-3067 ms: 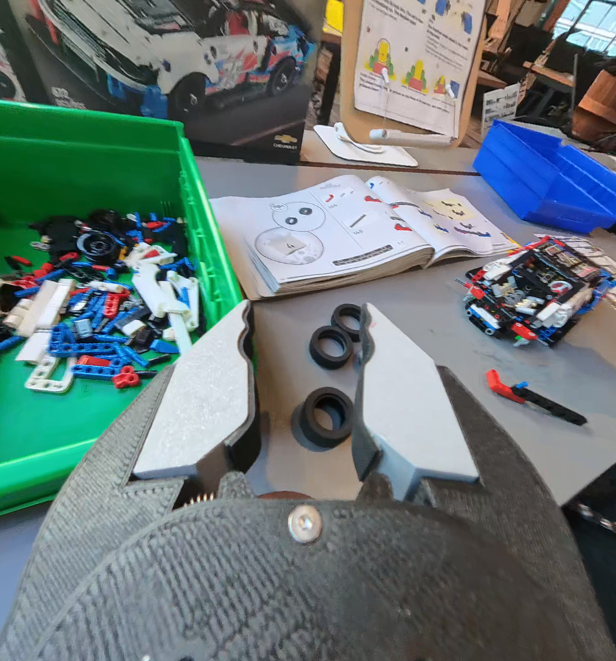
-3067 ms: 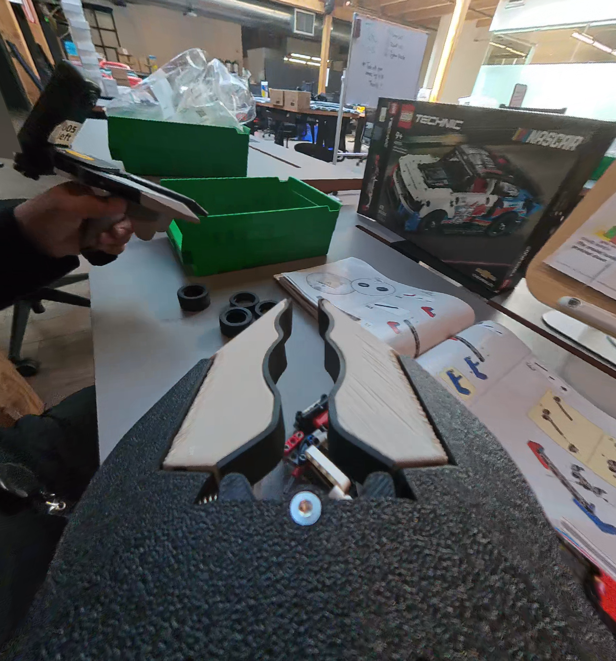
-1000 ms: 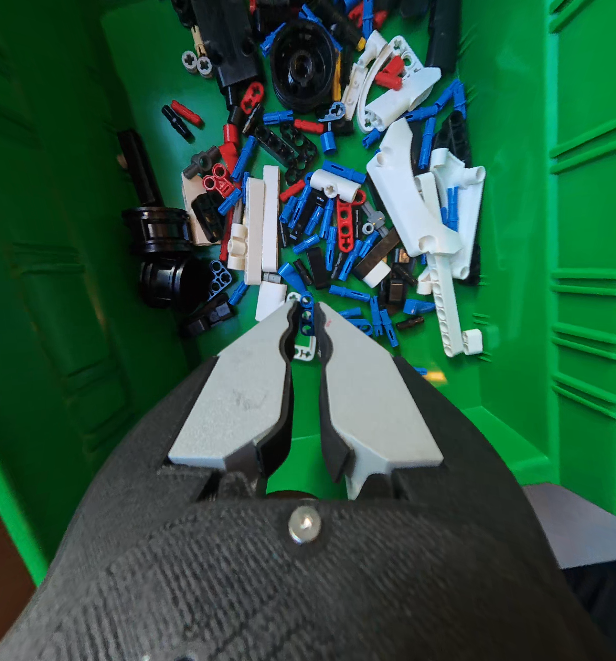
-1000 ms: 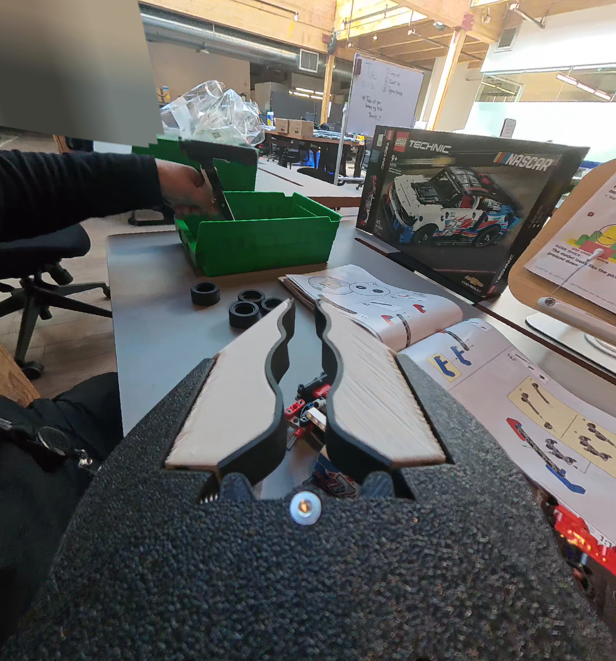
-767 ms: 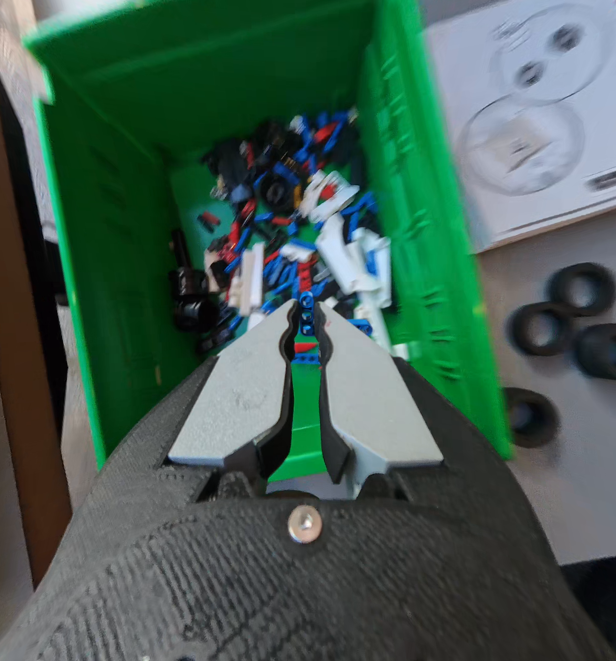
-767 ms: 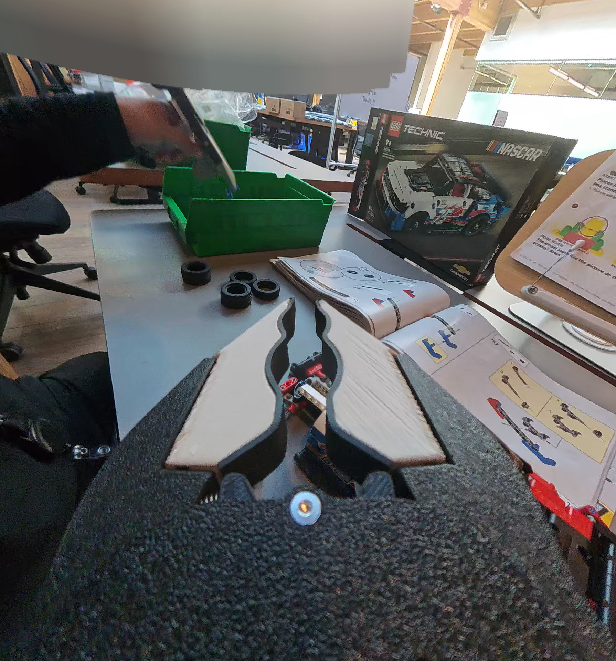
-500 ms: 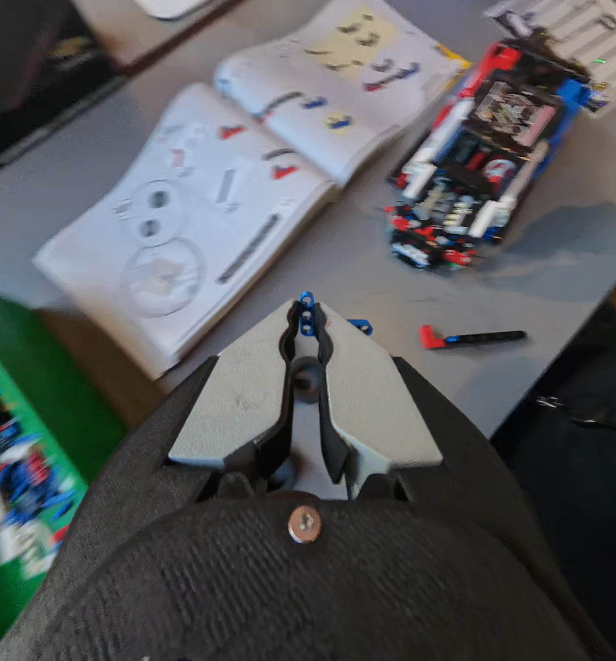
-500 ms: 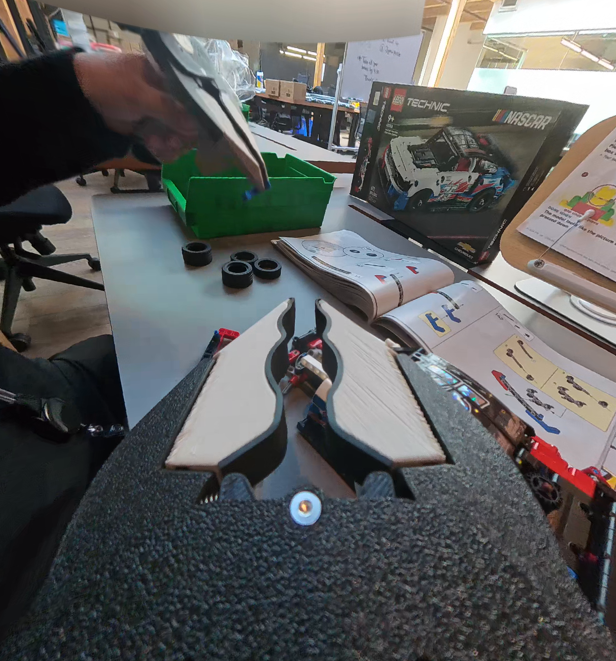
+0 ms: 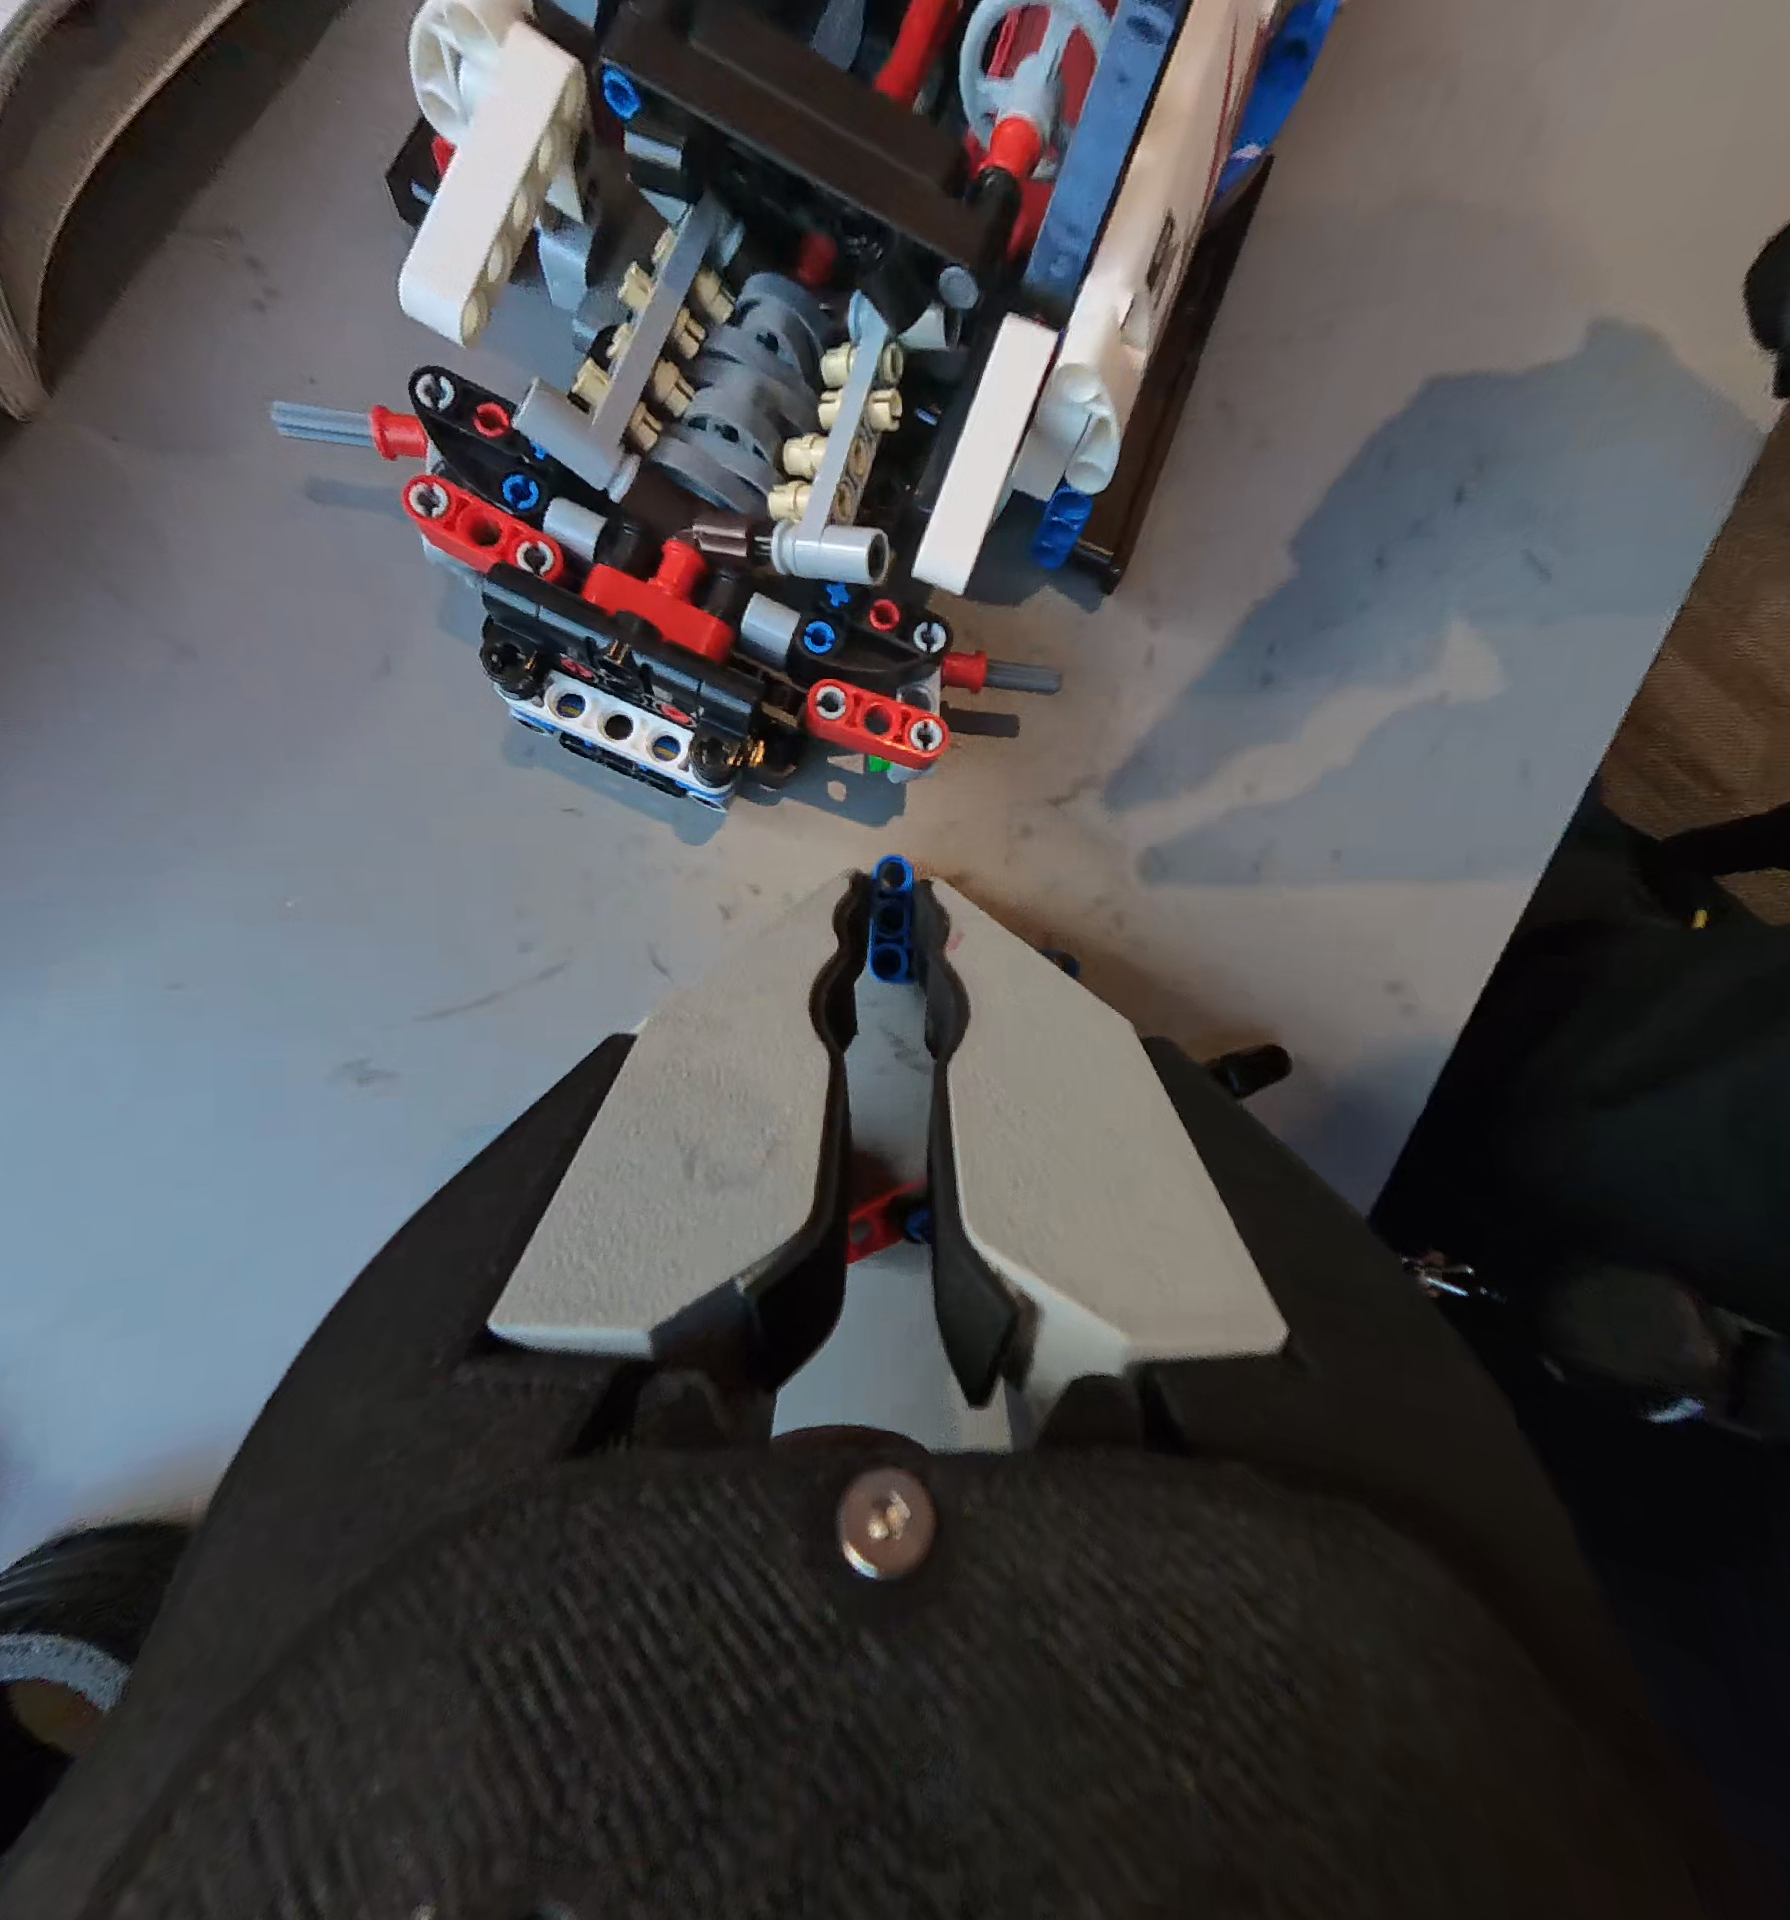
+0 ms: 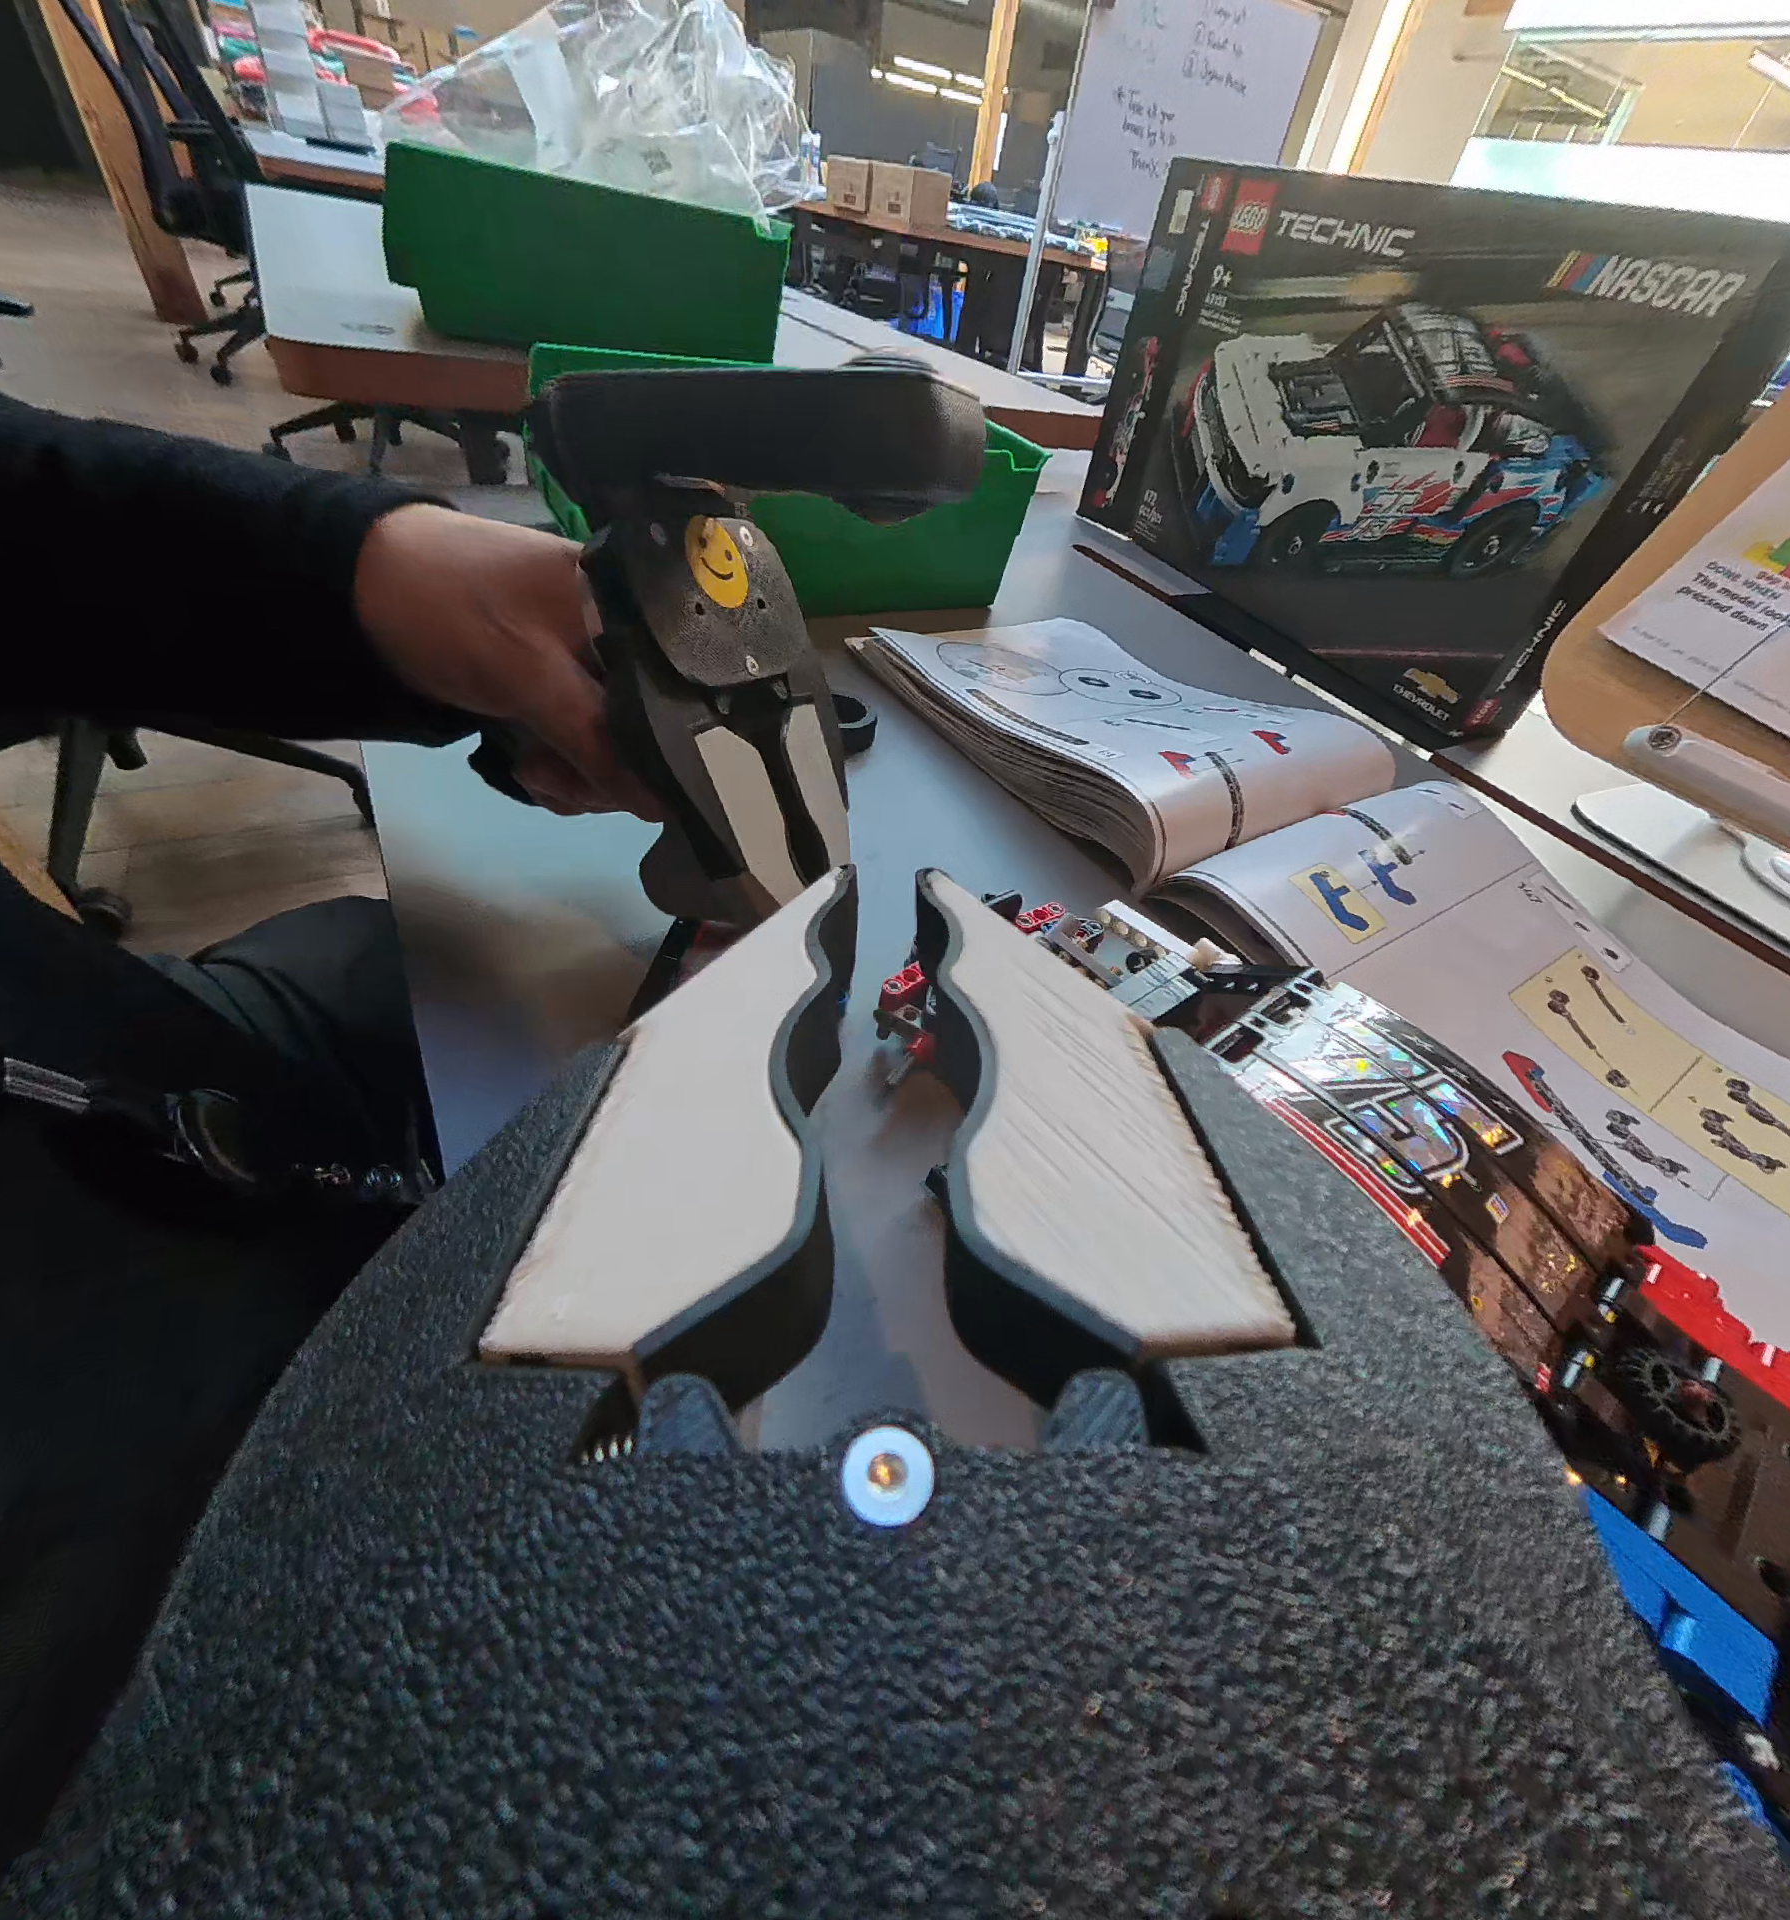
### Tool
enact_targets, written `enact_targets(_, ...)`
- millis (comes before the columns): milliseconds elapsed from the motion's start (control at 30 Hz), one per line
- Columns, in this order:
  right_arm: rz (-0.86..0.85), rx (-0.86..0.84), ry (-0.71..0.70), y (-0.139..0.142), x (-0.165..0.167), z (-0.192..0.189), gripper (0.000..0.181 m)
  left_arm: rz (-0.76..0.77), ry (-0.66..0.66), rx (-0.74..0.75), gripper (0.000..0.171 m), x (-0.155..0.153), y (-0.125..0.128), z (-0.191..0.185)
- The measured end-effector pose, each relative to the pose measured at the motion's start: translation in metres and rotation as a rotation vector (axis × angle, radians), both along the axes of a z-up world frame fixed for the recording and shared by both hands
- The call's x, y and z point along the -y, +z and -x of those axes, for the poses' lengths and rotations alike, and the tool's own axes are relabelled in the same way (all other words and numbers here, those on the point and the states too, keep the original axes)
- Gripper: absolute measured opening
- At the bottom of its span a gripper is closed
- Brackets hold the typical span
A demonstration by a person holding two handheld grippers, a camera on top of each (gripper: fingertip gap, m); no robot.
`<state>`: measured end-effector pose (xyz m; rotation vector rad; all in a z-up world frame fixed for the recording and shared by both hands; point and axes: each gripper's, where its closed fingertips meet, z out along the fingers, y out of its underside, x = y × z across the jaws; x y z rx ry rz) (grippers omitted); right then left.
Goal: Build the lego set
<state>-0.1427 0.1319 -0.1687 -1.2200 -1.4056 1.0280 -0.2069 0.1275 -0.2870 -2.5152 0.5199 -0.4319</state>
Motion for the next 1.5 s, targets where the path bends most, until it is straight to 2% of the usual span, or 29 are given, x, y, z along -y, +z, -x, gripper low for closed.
enact_targets(133, -0.002, -0.002, -0.022, 0.001, -0.008, -0.003, 0.010, -0.018, 0.030, 0.052, 0.018, 0.001, 0.009, 0.004)
enact_targets(267, -0.024, -0.019, -0.076, 0.008, -0.026, -0.008, 0.010, -0.087, 0.086, 0.094, 0.020, 0.008, 0.026, 0.020)
enact_targets(433, -0.158, 0.003, -0.153, 0.026, -0.052, -0.014, 0.009, -0.184, 0.012, 0.222, 0.036, 0.055, 0.056, 0.044)
enact_targets(533, -0.126, -0.057, -0.146, 0.042, -0.057, -0.009, 0.007, -0.241, 0.031, 0.223, 0.041, 0.078, 0.062, 0.071)
enact_targets(633, -0.056, -0.100, -0.082, 0.049, -0.045, 0.011, 0.008, -0.295, 0.093, 0.229, 0.042, 0.086, 0.061, 0.088)
enact_targets(700, -0.052, -0.091, -0.030, 0.046, -0.030, 0.027, 0.008, -0.330, 0.105, 0.272, 0.042, 0.089, 0.063, 0.086)
enact_targets(800, -0.098, -0.007, 0.016, 0.030, -0.015, 0.049, 0.003, -0.364, 0.041, 0.271, 0.041, 0.105, 0.057, 0.082)
enact_targets(900, -0.057, 0.044, 0.084, 0.020, 0.000, 0.067, 0.000, -0.323, -0.006, 0.248, 0.043, 0.130, 0.044, 0.095)
enact_targets(967, -0.050, 0.061, 0.106, 0.017, 0.006, 0.078, 0.000, -0.367, 0.027, 0.233, 0.048, 0.136, 0.049, 0.111)
enact_targets(1033, -0.049, 0.075, 0.128, 0.016, 0.012, 0.088, 0.000, -0.450, 0.064, 0.231, 0.048, 0.139, 0.066, 0.127)
enact_targets(1133, -0.052, 0.093, 0.149, 0.015, 0.022, 0.101, 0.001, -0.541, 0.152, 0.196, 0.048, 0.138, 0.095, 0.167)
enact_targets(1200, -0.074, 0.107, 0.160, 0.015, 0.028, 0.109, 0.001, -0.561, 0.279, 0.088, 0.043, 0.135, 0.111, 0.215)
enact_targets(1267, -0.091, 0.121, 0.172, 0.014, 0.032, 0.114, 0.001, -0.535, 0.456, -0.029, 0.037, 0.135, 0.123, 0.276)
enact_targets(1333, -0.088, 0.128, 0.180, 0.014, 0.036, 0.119, 0.001, -0.430, 0.576, -0.060, 0.041, 0.134, 0.126, 0.326)
enact_targets(1400, -0.072, 0.126, 0.189, 0.015, 0.039, 0.122, 0.001, -0.405, 0.578, -0.136, 0.037, 0.121, 0.136, 0.367)
enact_targets(1500, -0.074, 0.134, 0.189, 0.016, 0.040, 0.125, 0.001, -0.282, 0.568, -0.256, 0.037, 0.092, 0.134, 0.418)
